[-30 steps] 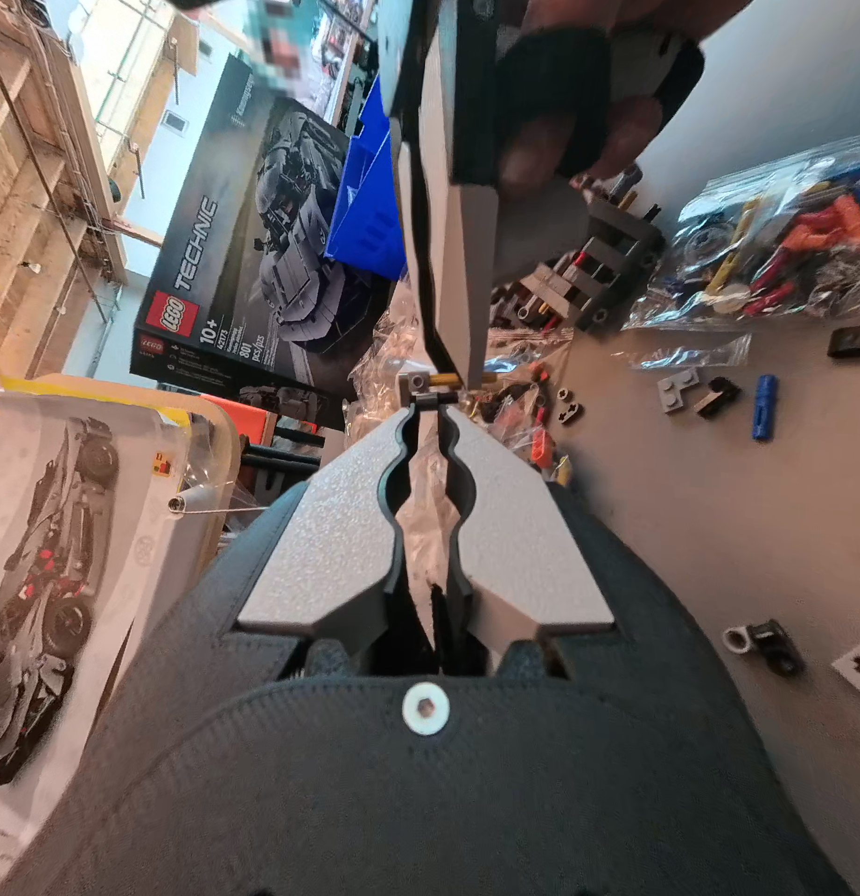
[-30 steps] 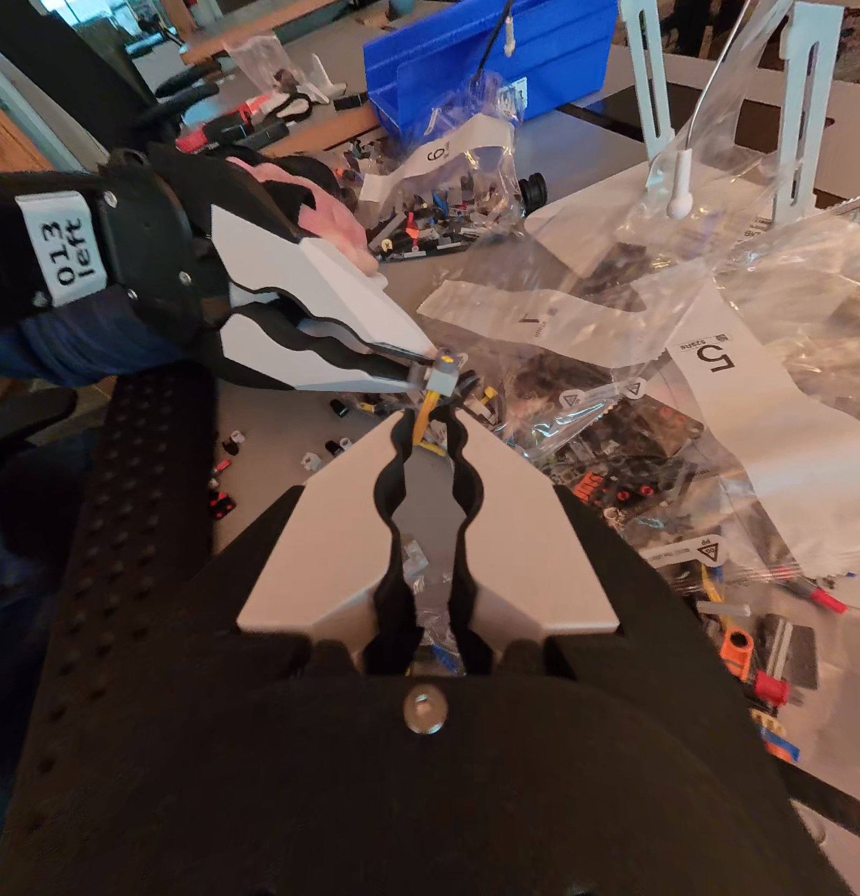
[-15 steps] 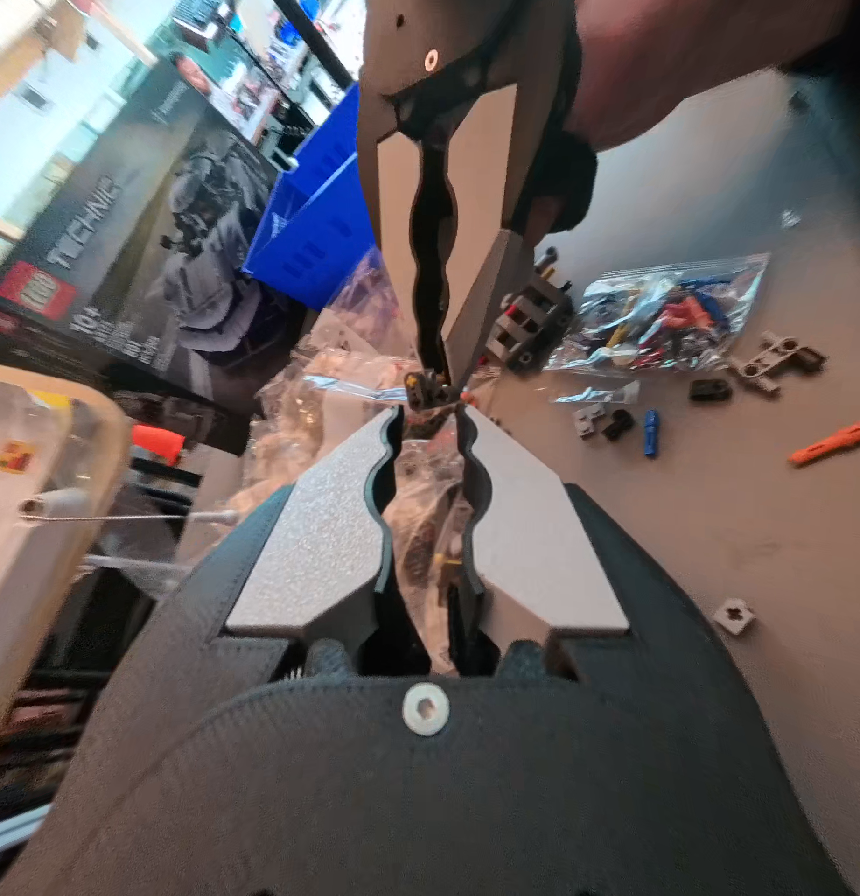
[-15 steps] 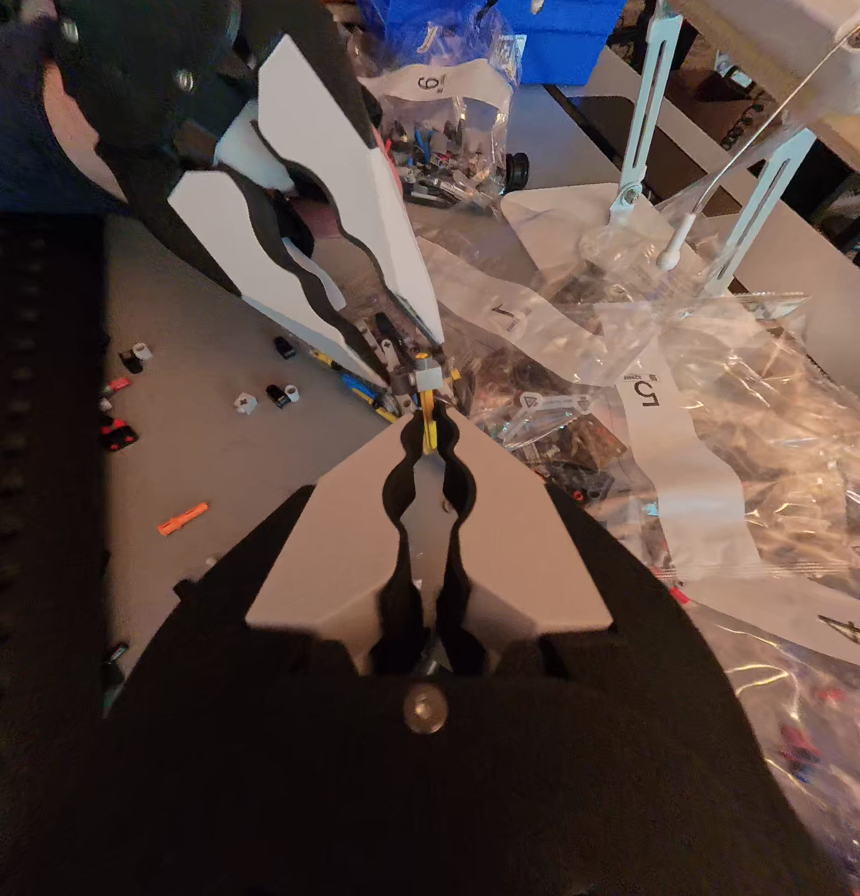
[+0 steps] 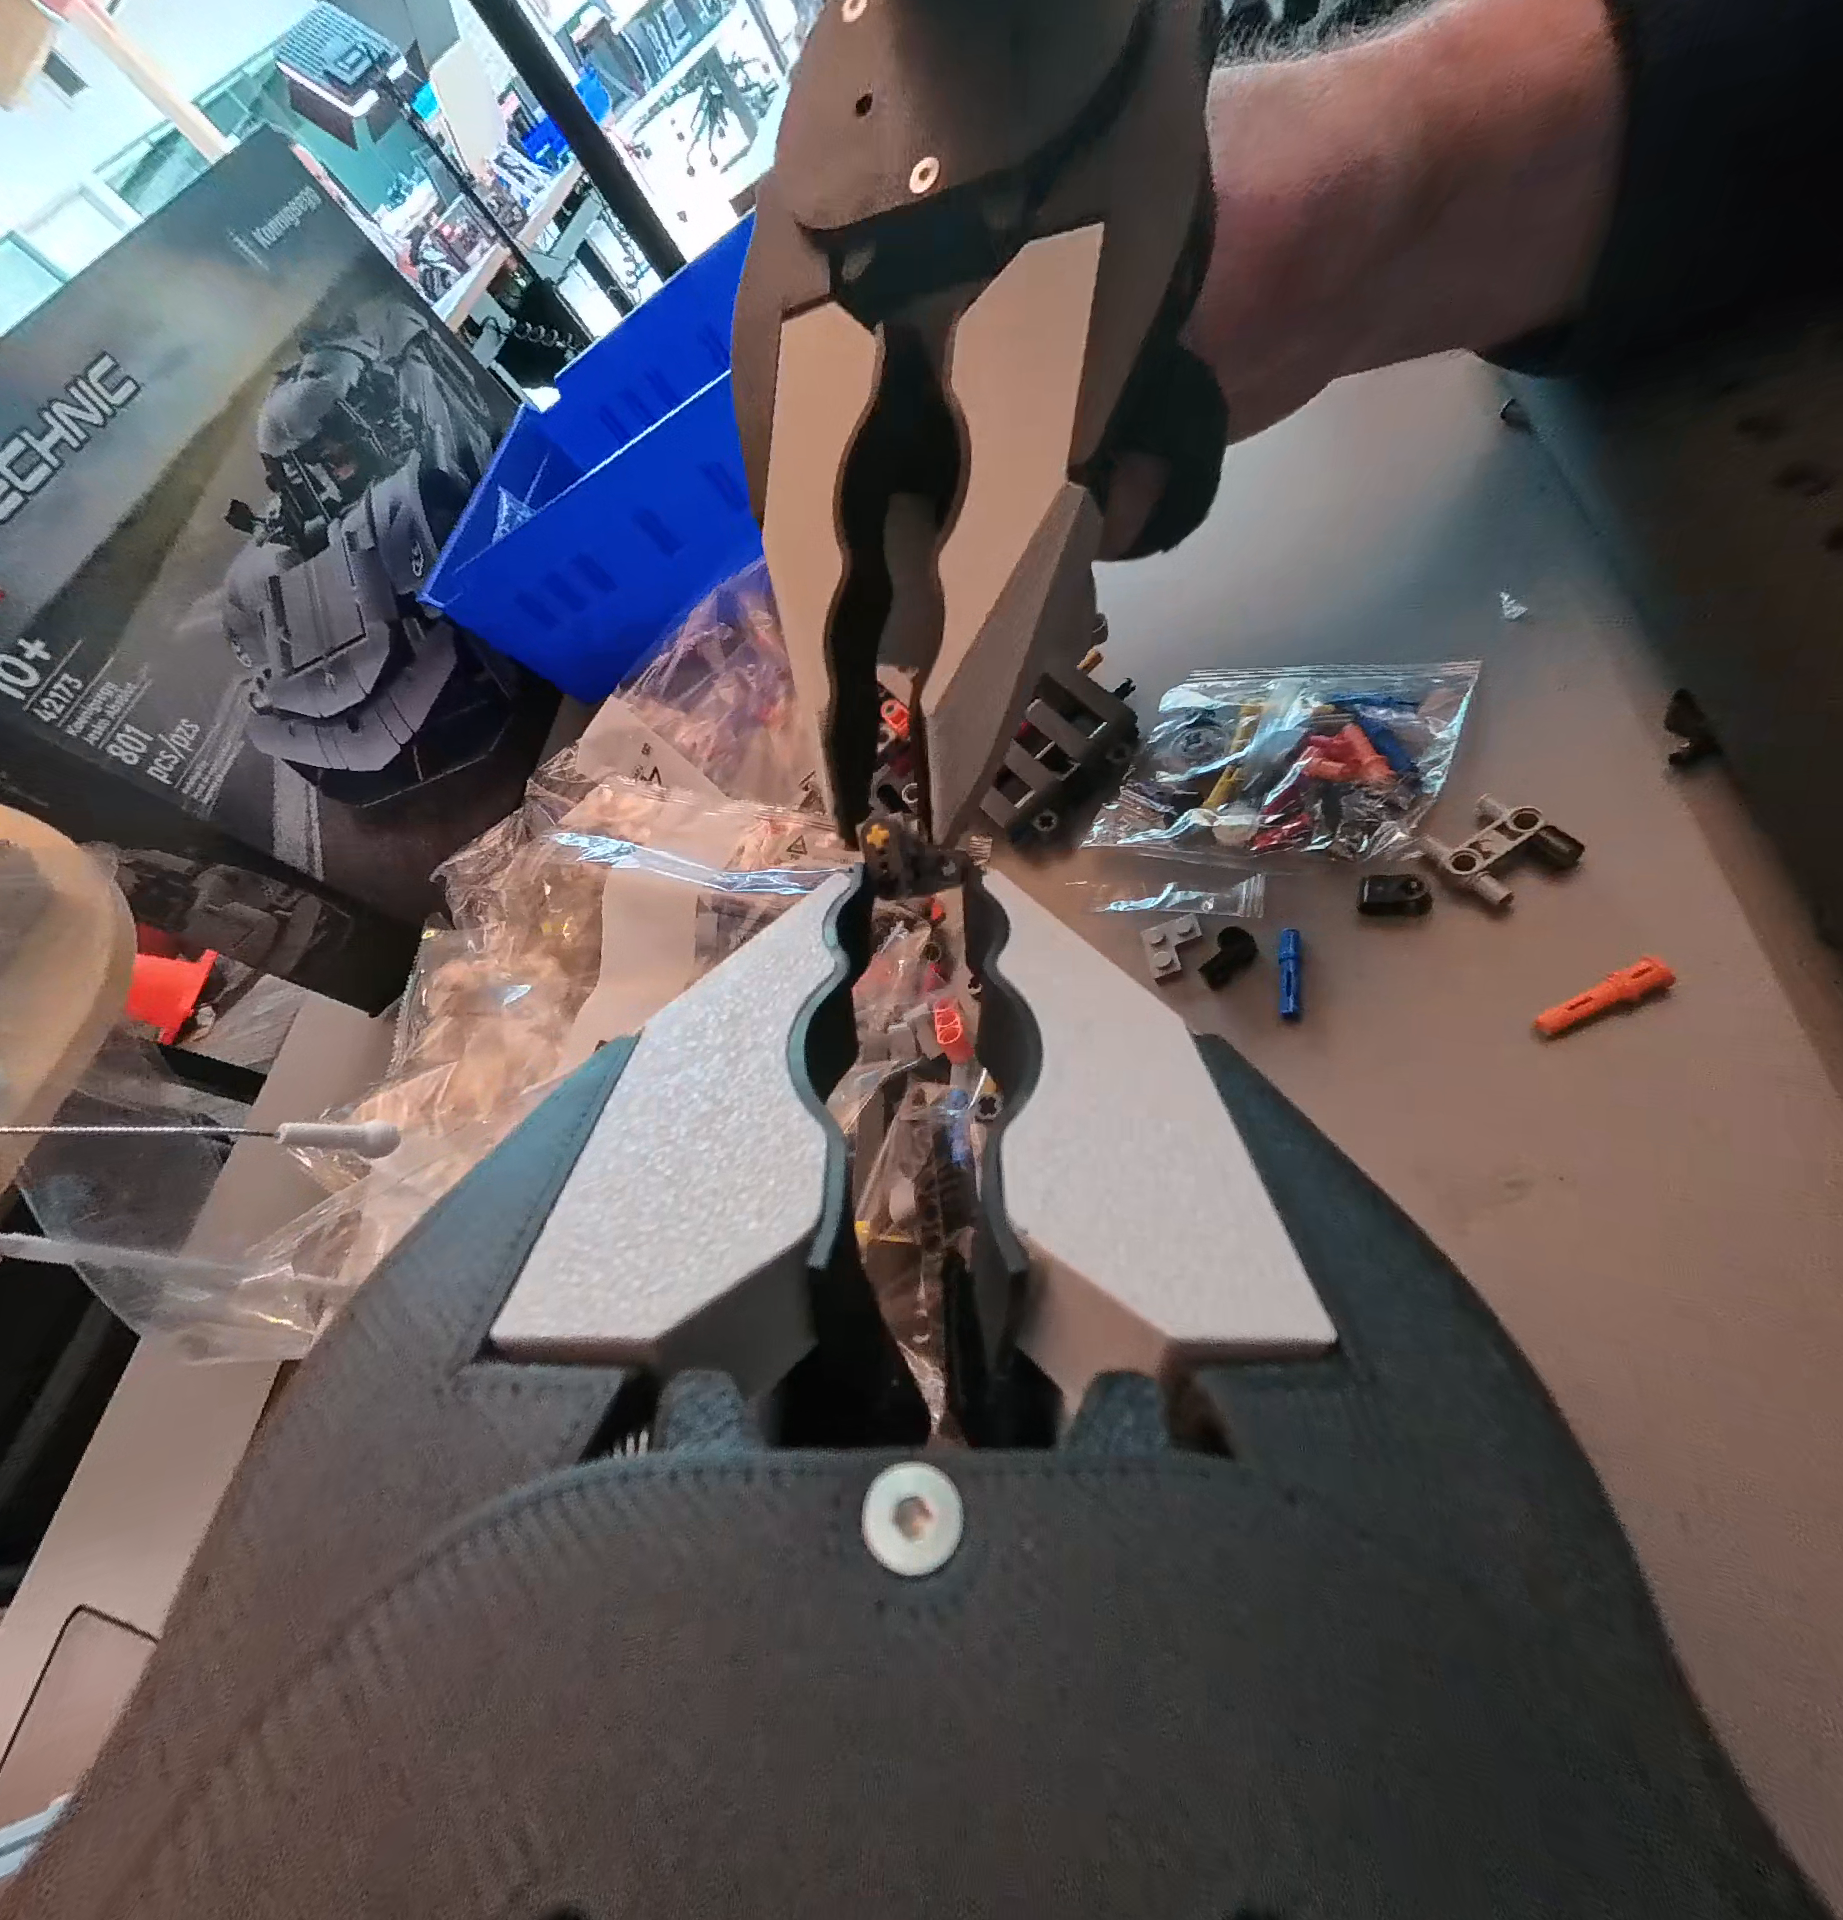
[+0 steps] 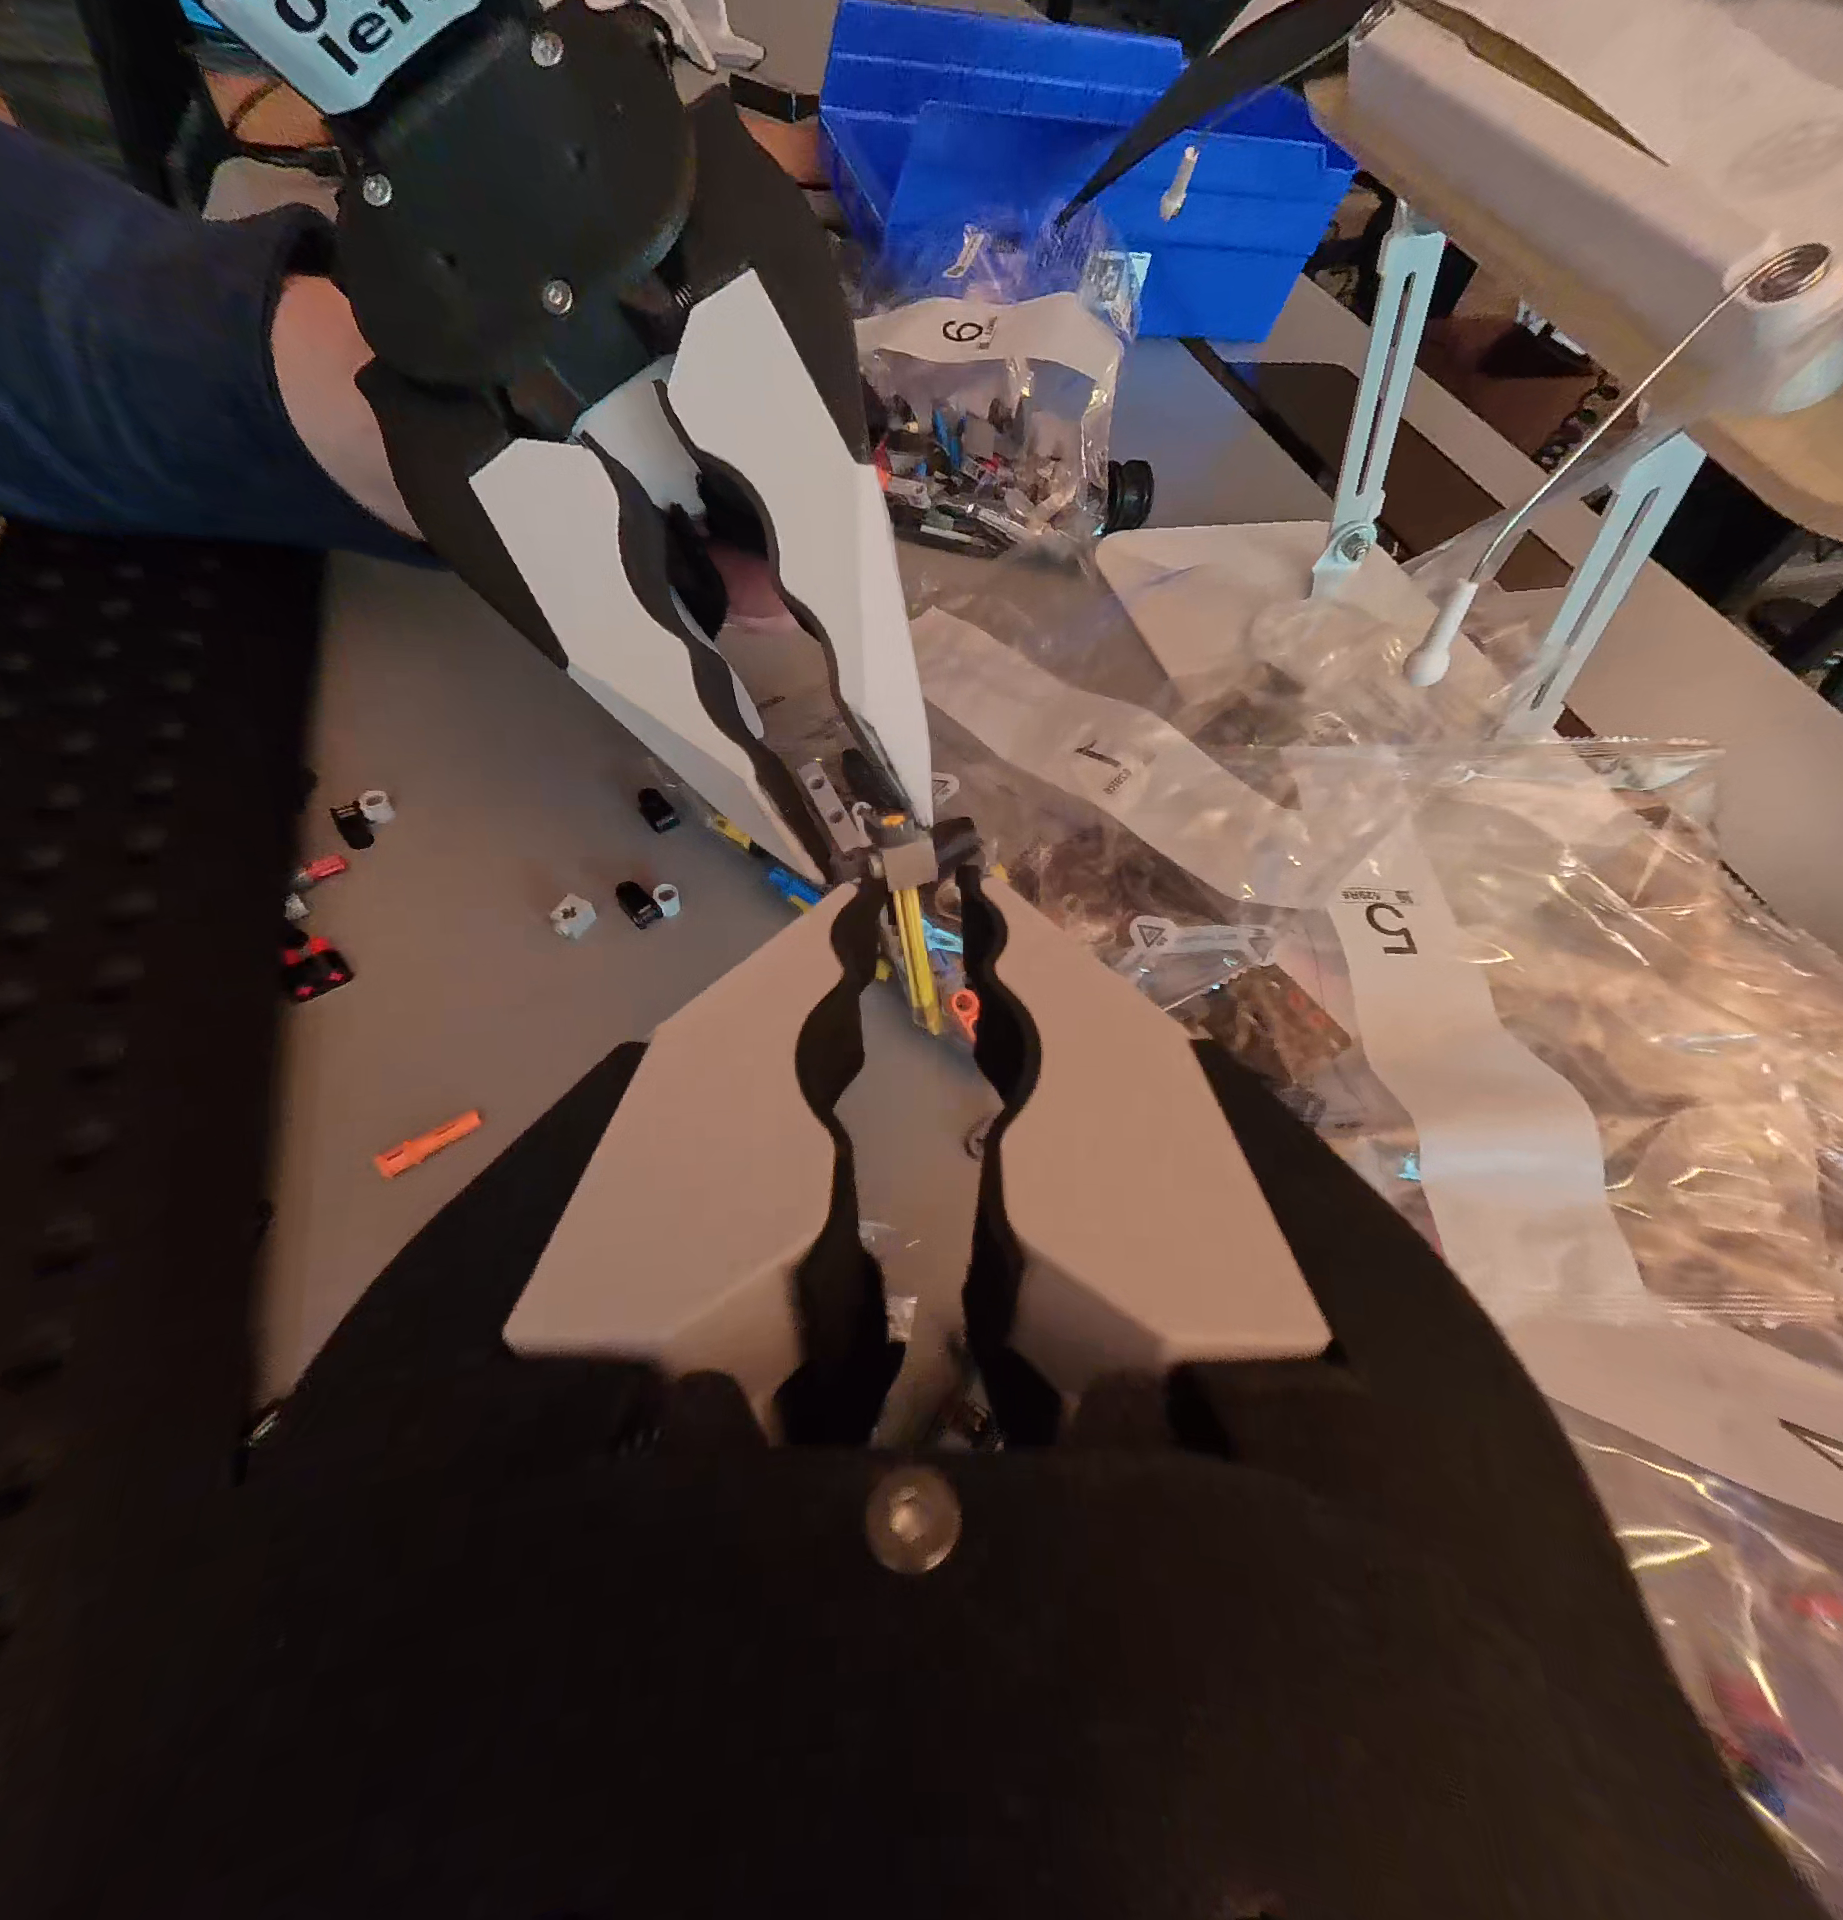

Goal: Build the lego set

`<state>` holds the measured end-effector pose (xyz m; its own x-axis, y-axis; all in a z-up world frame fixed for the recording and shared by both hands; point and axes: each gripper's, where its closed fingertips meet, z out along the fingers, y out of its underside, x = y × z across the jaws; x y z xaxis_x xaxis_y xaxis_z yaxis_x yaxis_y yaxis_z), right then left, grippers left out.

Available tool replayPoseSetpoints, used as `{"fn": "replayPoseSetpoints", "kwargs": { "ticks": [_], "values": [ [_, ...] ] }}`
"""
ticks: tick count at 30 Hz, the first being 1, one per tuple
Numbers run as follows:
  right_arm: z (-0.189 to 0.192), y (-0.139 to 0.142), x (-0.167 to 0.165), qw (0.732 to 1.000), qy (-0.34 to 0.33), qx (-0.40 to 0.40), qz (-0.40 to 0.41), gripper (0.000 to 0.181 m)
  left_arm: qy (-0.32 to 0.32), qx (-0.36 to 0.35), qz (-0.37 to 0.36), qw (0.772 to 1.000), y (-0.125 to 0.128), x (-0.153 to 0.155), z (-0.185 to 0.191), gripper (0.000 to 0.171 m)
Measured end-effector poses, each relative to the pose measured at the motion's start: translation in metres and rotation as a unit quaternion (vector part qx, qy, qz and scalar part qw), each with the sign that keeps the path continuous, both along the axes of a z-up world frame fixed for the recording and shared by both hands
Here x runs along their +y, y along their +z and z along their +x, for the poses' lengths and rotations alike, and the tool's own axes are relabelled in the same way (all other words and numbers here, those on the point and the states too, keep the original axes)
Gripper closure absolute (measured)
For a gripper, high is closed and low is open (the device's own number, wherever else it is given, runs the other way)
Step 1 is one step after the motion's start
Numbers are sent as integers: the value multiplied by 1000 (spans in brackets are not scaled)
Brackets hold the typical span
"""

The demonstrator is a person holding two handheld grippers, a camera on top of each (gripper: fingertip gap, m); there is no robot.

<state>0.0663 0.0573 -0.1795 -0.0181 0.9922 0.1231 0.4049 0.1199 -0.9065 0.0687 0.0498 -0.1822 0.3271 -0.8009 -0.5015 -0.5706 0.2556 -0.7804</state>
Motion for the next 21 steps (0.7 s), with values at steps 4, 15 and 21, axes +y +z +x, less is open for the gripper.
{"fn": "replayPoseSetpoints", "kwargs": {
  "ticks": [4,15,21],
  "values": [
    [-1,0,-4,1000,13,4,-12,173,-4,1,0,1000,-1,-1,0,156],
    [-3,0,-10,999,28,6,-28,168,-4,13,6,1000,-3,-1,1,157],
    [-2,2,-8,1000,15,5,3,170,2,17,8,1000,-3,1,-1,157]
  ]
}}
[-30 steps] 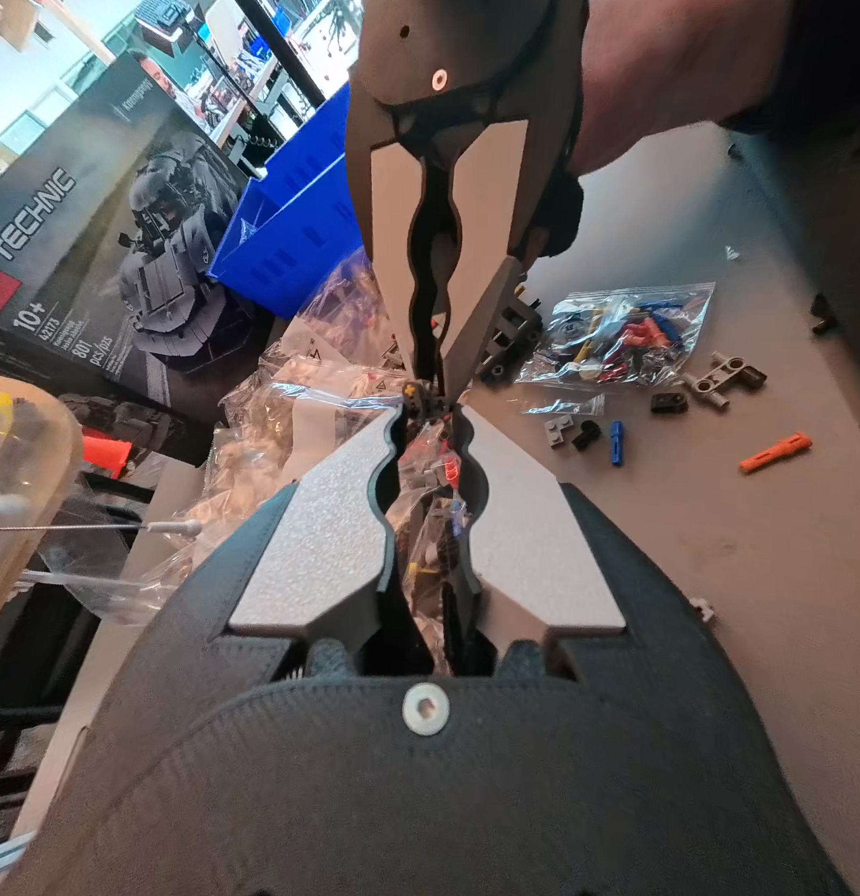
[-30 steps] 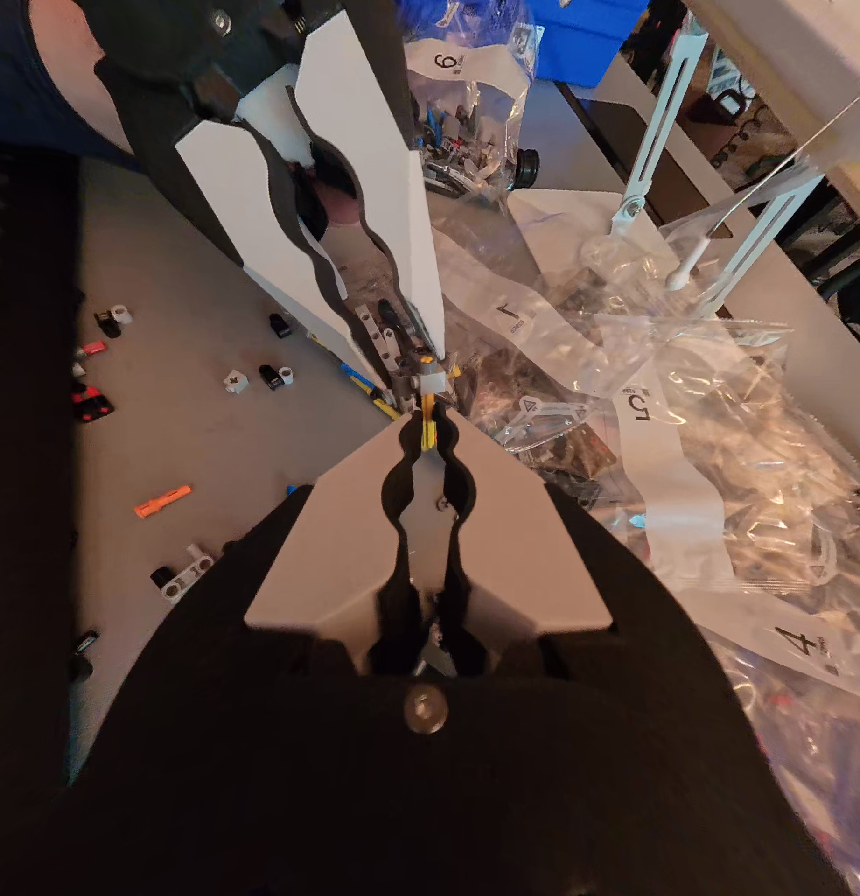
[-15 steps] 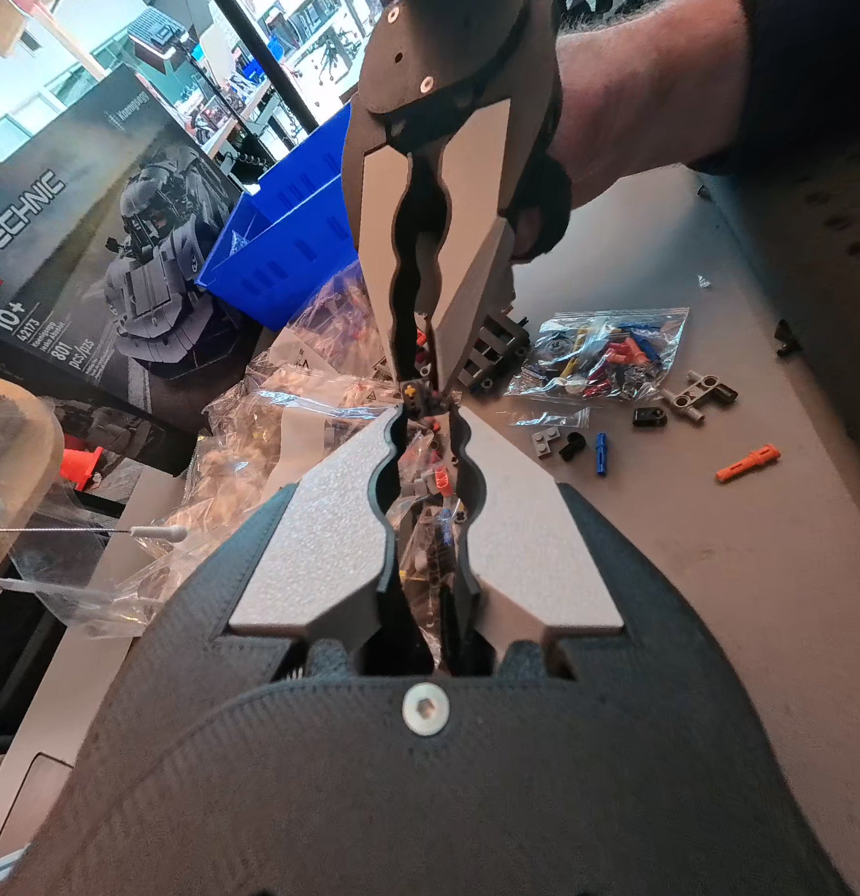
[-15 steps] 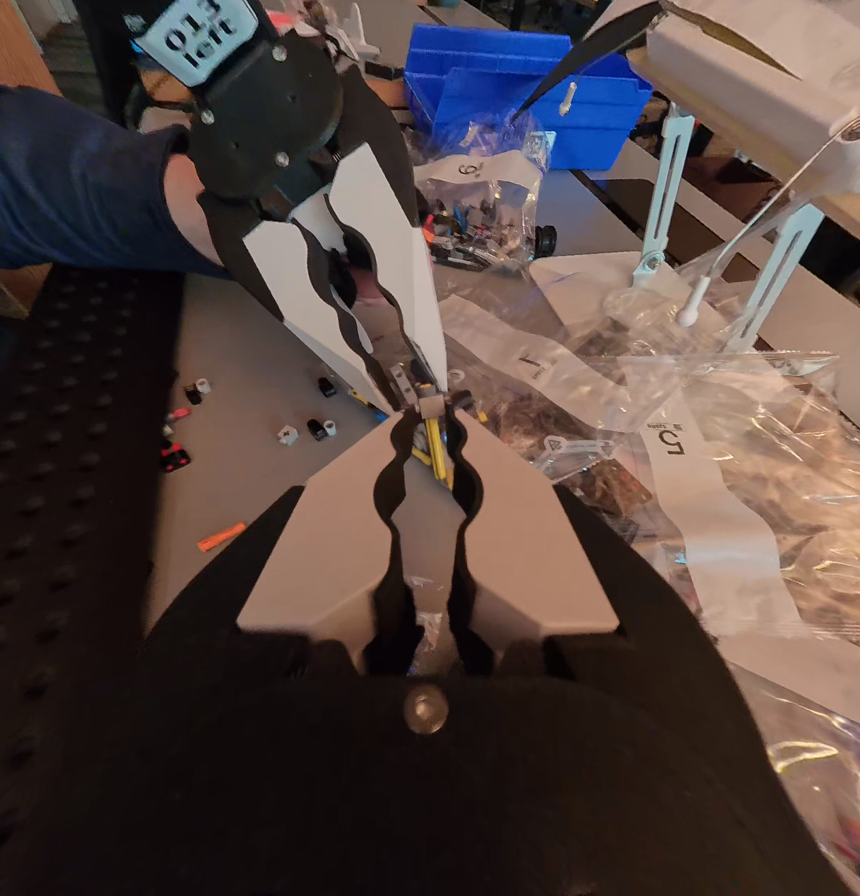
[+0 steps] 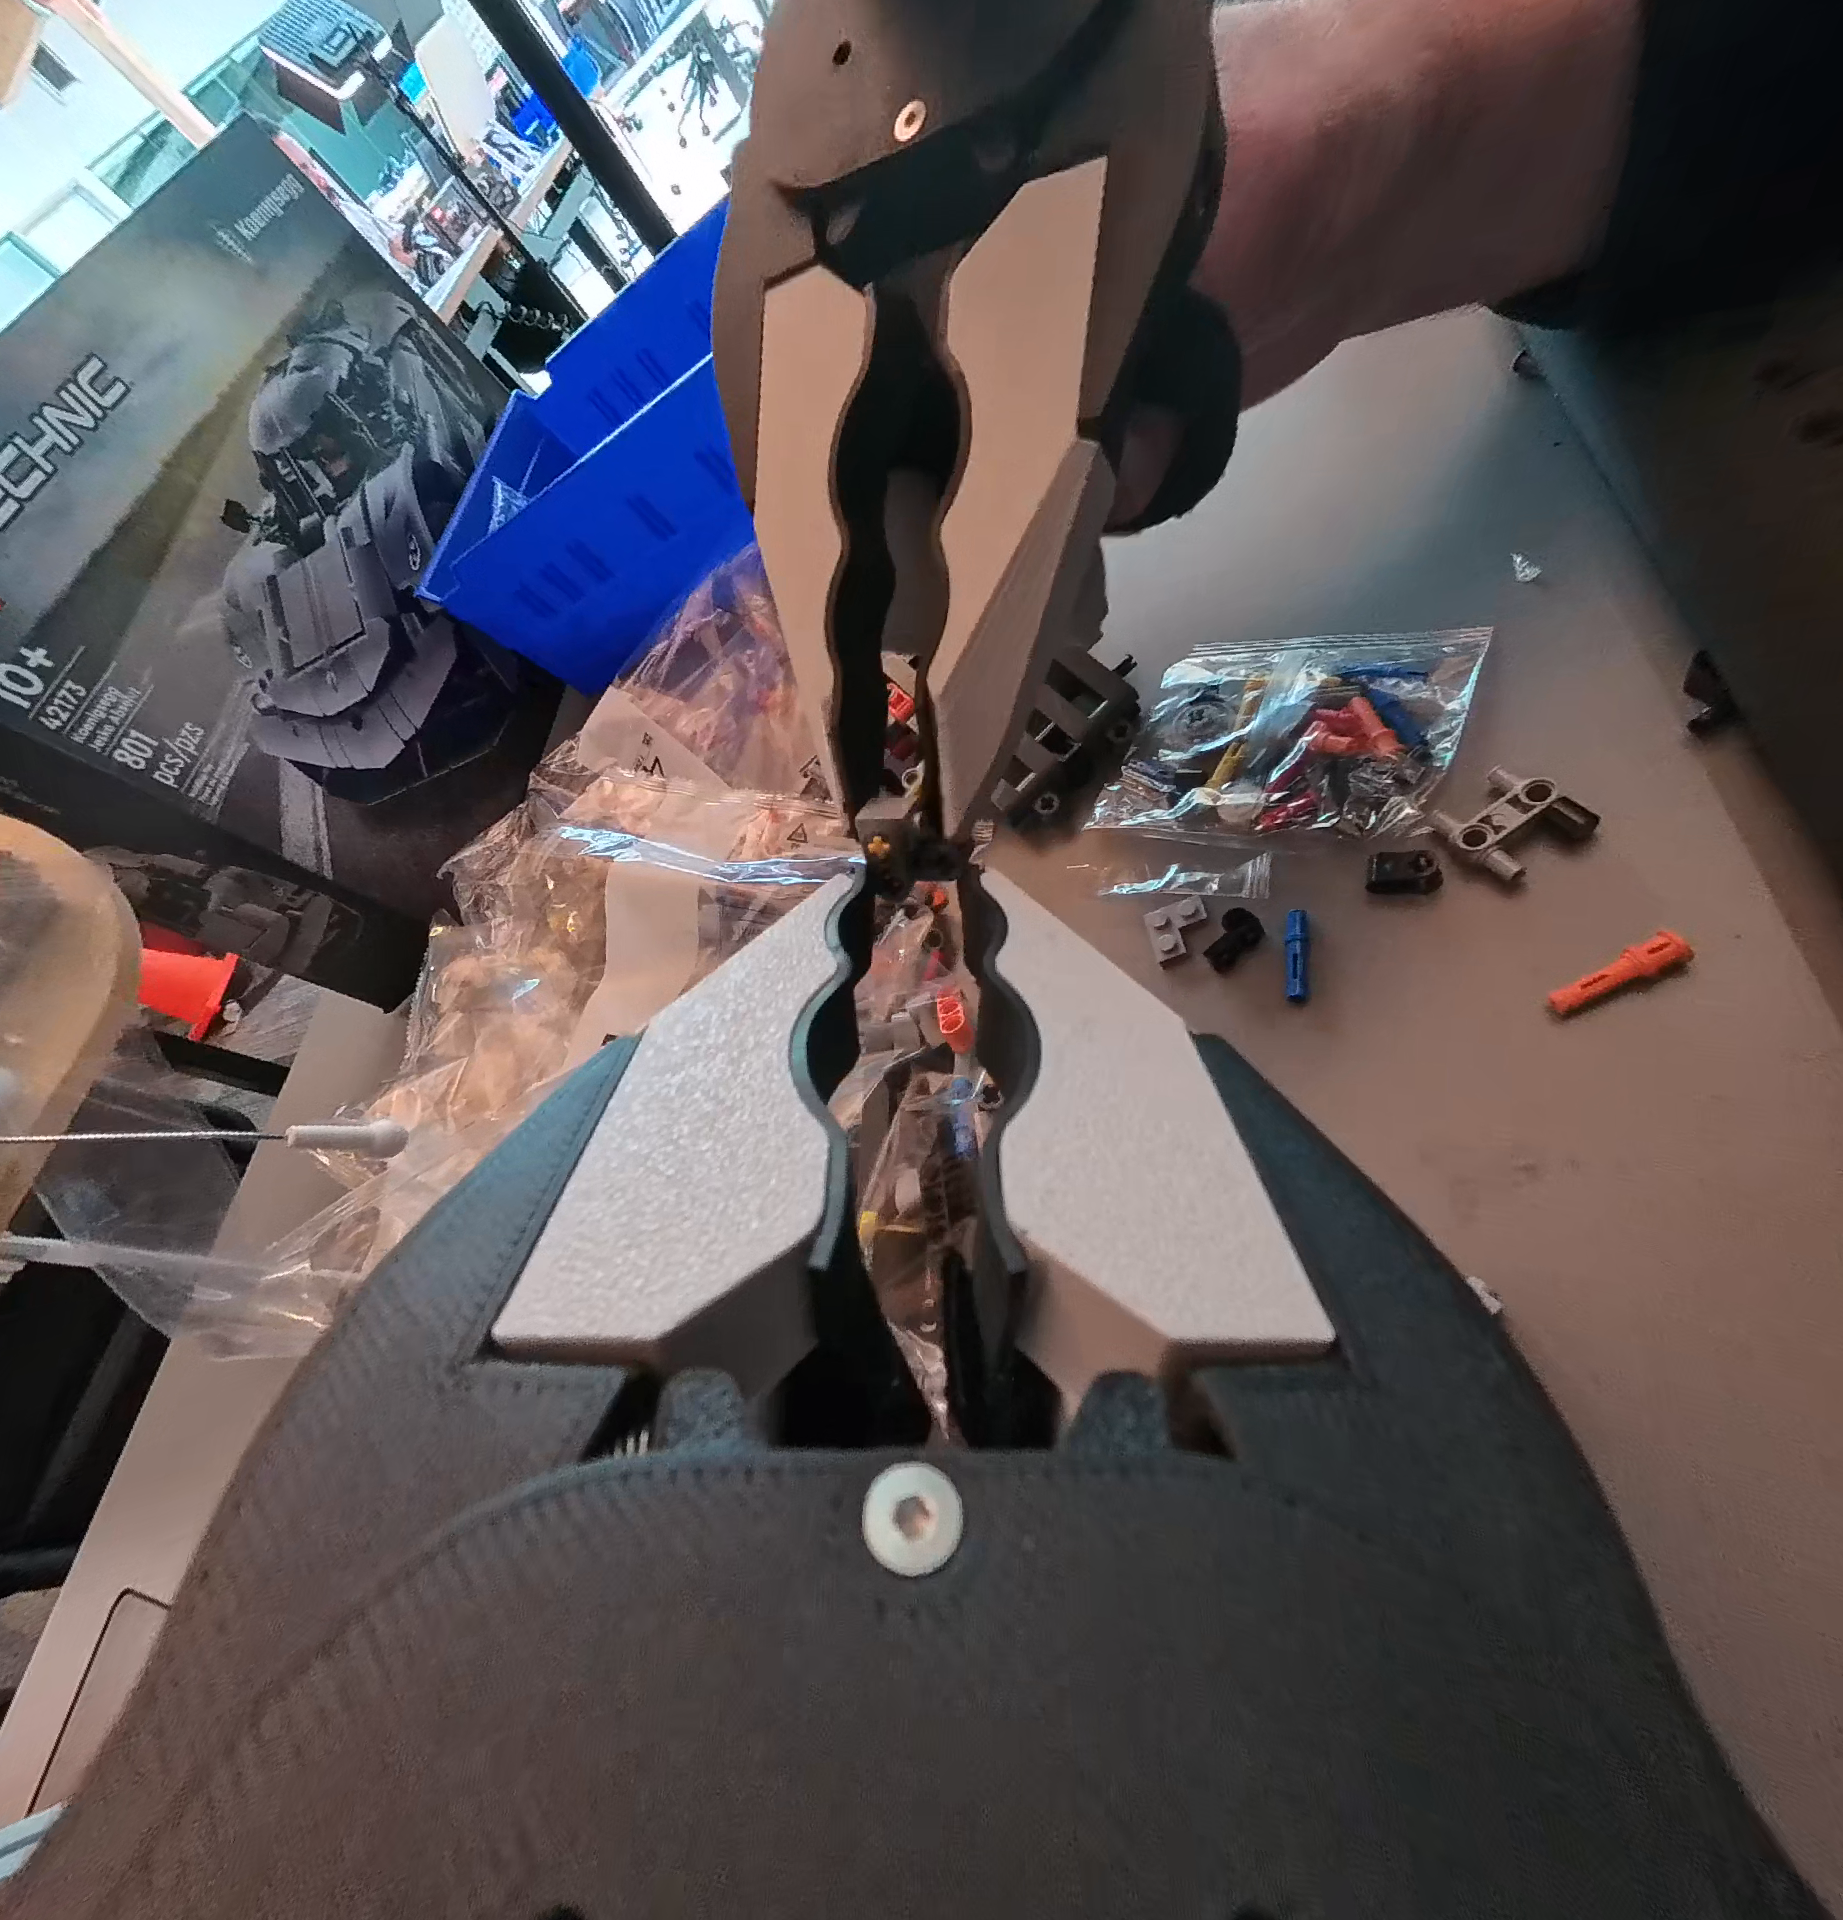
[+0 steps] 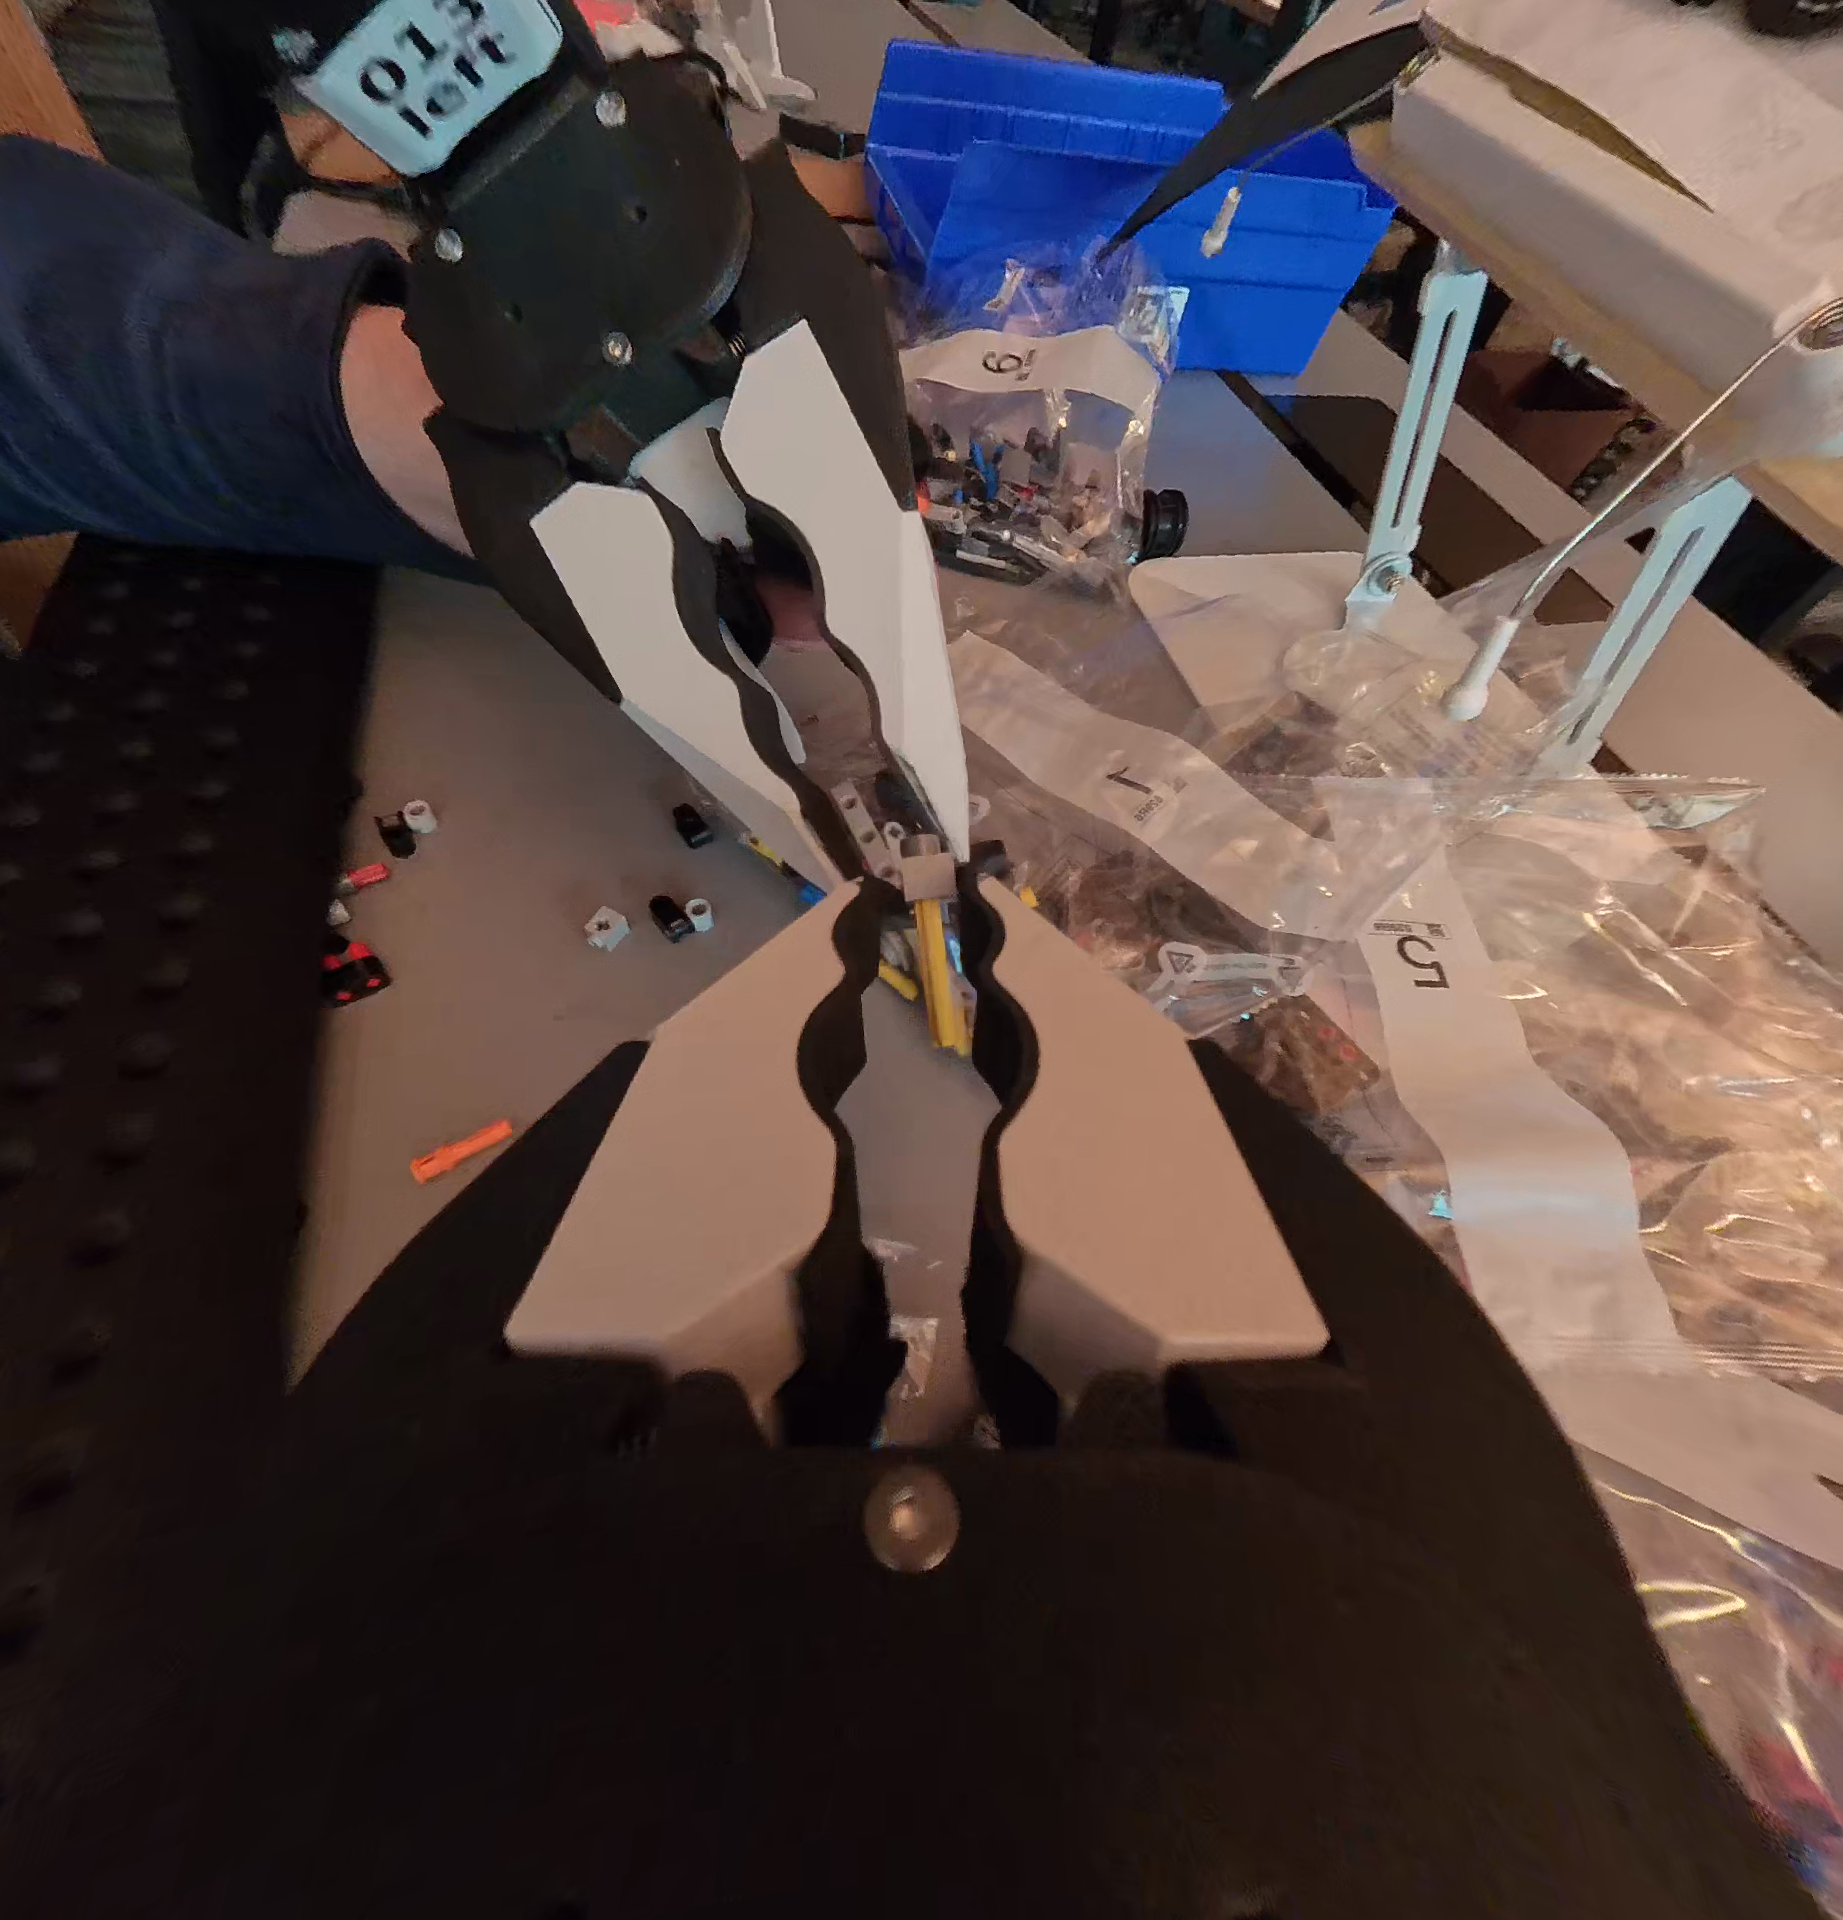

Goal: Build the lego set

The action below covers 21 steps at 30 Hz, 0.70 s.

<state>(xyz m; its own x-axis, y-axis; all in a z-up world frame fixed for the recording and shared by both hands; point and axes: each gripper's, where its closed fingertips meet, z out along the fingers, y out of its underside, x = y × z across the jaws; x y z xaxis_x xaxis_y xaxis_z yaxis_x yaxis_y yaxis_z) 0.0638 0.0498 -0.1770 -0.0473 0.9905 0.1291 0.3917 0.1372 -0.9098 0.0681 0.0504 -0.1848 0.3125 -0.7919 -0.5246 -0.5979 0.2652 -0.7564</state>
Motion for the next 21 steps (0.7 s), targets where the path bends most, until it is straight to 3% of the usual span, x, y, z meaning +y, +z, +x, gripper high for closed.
{"fn": "replayPoseSetpoints", "kwargs": {
  "ticks": [6,21],
  "values": [
    [0,-4,3,1000,-12,-13,14,165,7,17,0,1000,-6,2,-1,157],
    [0,-7,2,999,-12,-27,17,174,13,27,1,1000,-10,3,0,157]
  ]
}}
